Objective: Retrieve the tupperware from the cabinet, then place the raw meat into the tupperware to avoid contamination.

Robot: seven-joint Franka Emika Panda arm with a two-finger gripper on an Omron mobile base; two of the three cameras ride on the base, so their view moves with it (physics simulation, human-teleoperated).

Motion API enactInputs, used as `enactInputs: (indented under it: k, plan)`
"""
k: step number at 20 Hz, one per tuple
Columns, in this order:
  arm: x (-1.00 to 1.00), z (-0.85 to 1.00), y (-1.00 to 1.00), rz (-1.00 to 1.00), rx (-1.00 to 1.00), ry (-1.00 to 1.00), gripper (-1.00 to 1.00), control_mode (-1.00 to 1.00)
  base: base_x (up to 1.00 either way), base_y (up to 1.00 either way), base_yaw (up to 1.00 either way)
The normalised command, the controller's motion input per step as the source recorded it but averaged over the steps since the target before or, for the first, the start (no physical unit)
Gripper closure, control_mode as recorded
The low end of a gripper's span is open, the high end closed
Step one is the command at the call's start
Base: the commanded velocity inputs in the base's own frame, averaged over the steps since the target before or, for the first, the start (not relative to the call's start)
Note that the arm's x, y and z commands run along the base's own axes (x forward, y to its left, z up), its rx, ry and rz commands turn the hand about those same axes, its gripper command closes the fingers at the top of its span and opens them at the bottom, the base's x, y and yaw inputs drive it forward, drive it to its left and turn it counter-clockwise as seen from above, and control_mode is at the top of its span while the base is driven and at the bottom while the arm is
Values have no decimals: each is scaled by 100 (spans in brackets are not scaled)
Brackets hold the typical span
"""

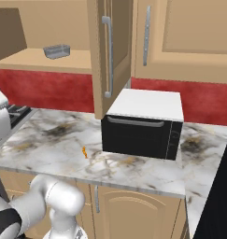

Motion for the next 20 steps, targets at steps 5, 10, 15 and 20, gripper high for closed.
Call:
enactInputs:
  k: [5, 10, 15, 20]
  plan:
    - [99, -1, 16, 2, 1, 9, -100, -100, 0, 0, 0]
    - [64, 8, 15, -3, 13, 6, -100, -100, 0, 0, 0]
    - [35, -13, 21, -17, 32, -1, -100, -100, 0, 0, 0]
    - [61, -5, 40, -16, 14, 0, -100, -100, 0, 0, 0]
